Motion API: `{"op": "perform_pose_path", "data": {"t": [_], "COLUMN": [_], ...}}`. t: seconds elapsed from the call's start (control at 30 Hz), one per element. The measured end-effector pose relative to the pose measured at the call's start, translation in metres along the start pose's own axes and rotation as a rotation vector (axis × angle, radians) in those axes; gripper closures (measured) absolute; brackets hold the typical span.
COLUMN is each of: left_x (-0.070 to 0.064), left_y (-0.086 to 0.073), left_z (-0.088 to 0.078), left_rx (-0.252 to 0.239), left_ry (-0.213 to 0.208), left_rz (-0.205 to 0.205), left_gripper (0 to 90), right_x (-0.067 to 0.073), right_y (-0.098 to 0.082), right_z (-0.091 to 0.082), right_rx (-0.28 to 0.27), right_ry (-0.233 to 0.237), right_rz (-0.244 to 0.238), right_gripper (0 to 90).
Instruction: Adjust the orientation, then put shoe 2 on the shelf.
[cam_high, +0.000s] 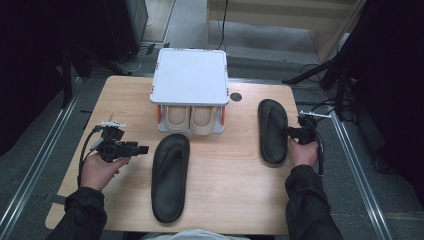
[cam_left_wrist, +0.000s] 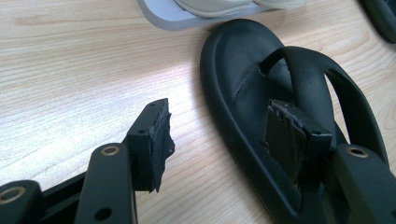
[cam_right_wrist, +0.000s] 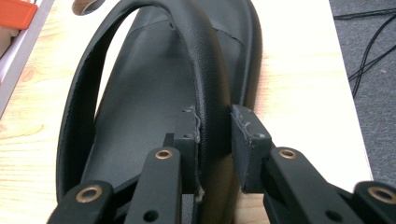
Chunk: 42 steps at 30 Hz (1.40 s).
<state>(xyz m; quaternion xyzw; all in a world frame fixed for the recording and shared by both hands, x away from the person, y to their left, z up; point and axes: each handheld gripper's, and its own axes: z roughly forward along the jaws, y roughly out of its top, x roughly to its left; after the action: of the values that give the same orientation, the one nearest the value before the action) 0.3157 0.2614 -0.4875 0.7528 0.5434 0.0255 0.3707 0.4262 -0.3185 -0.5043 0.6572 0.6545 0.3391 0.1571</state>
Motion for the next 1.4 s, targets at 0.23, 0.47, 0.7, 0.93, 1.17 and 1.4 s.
{"op": "perform_pose_path", "data": {"t": [0.23, 0.47, 0.7, 0.93, 1.17, 1.4], "left_x": [-0.002, -0.001, -0.002, -0.003, -0.004, -0.005], "left_y": [0.000, 0.000, 0.000, 0.000, 0.000, -0.001], "left_z": [0.001, 0.000, 0.001, 0.003, 0.001, -0.002], "left_rx": [0.005, -0.002, 0.002, 0.007, 0.017, 0.000], "left_ry": [-0.003, -0.005, -0.010, -0.015, -0.056, -0.078], "left_rz": [0.004, 0.002, 0.009, 0.011, 0.003, 0.005], "left_gripper": [40.9, 40.8, 40.8, 40.8, 52.8, 71.3], "right_x": [-0.002, -0.002, 0.005, 0.013, 0.031, 0.052], "right_y": [0.005, 0.008, 0.008, 0.007, -0.001, -0.014], "right_z": [-0.003, -0.010, -0.009, -0.013, -0.027, -0.043], "right_rx": [0.001, 0.000, 0.020, 0.031, 0.038, 0.047], "right_ry": [-0.013, -0.001, -0.020, -0.011, 0.040, 0.093], "right_rz": [0.024, 0.033, -0.009, -0.028, -0.068, -0.118], "right_gripper": [77.5, 83.7, 83.9, 83.9, 83.7, 83.5]}}
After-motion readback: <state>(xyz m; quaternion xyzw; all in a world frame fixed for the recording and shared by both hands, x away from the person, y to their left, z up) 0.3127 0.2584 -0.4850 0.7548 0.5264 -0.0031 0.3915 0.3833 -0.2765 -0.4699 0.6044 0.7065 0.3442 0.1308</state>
